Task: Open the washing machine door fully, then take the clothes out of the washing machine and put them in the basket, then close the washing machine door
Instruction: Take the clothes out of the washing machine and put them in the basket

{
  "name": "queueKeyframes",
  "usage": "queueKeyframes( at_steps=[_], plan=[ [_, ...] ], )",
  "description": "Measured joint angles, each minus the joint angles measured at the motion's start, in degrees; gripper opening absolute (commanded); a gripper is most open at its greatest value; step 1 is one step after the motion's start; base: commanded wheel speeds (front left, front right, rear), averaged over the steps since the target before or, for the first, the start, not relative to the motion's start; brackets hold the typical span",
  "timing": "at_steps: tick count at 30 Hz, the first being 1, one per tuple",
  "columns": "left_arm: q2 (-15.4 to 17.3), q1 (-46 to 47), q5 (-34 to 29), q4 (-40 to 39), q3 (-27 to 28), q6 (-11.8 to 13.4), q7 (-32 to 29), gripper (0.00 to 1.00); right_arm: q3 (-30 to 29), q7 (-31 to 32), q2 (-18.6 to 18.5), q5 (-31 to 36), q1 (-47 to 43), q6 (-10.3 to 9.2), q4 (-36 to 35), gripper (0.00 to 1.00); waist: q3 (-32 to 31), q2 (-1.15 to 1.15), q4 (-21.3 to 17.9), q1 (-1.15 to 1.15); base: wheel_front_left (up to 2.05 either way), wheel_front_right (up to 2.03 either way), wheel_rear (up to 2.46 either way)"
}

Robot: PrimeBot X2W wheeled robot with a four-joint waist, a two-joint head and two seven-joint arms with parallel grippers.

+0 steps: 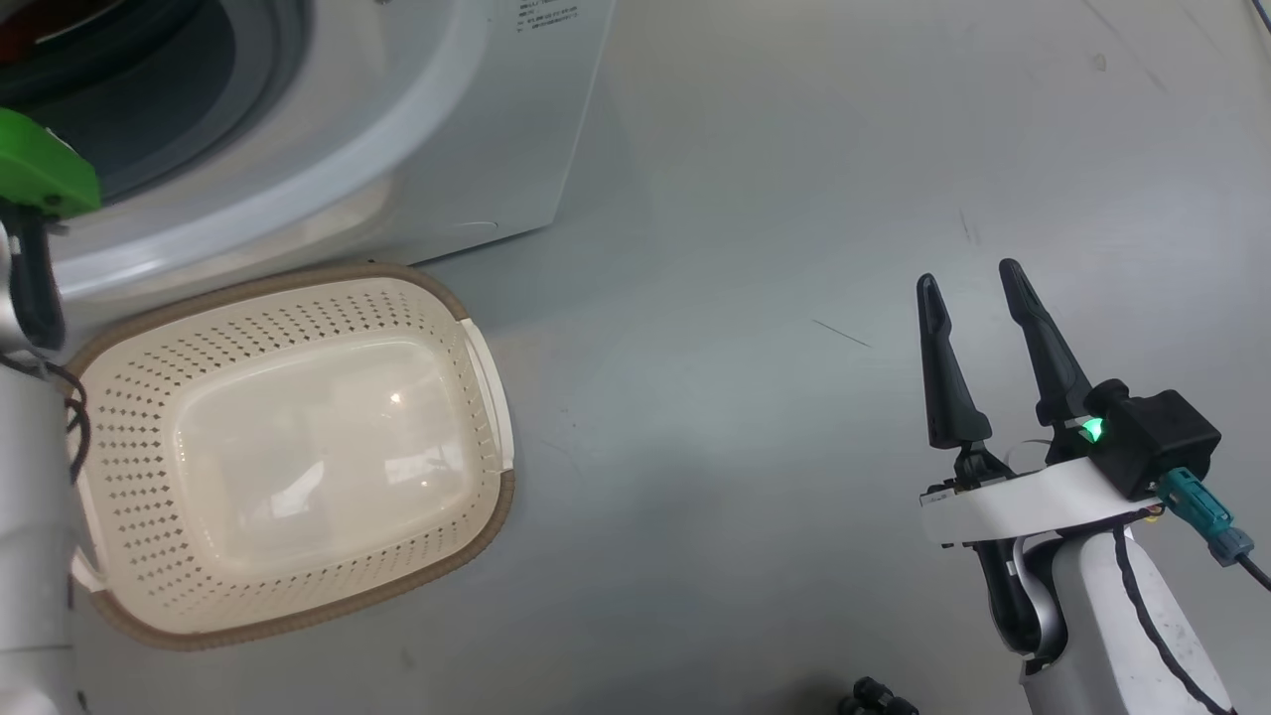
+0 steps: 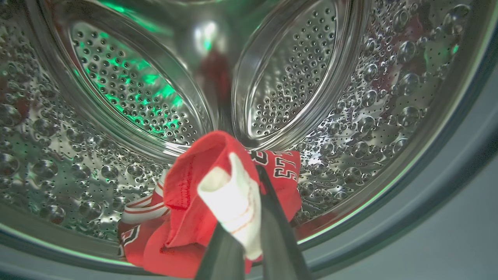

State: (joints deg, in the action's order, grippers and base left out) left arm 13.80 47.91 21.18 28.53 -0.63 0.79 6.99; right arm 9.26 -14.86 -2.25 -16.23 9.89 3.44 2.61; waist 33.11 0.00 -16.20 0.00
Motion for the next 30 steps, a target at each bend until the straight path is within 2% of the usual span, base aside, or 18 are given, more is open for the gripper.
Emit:
queueKeyframes(
  at_steps=[9, 25, 30],
  plan=[
    [-3.2, -7.7, 0.0, -3.6, -0.9, 0.7, 6.2, 0.0, -1.0, 0.0, -0.1, 1.4, -1.4, 0.03, 0.4, 1.0, -3.6, 0.0, 2.7, 0.0, 0.0, 0.0, 0.0],
    [-7.4, -17.4, -3.1, -16.2, -3.2, 2.5, 7.4, 0.0, -1.8, 0.0, -1.2, 2.9, -3.9, 0.62, 1.1, 1.0, -10.0, 0.0, 7.4, 0.0, 0.0, 0.0, 0.0],
    [-7.8, -19.2, -3.8, -19.9, -4.0, 2.5, 7.4, 0.0, -2.0, 0.0, -1.4, 3.3, -5.0, 0.64, 1.3, 1.0, -11.4, 0.0, 8.3, 0.0, 0.0, 0.0, 0.0]
  ],
)
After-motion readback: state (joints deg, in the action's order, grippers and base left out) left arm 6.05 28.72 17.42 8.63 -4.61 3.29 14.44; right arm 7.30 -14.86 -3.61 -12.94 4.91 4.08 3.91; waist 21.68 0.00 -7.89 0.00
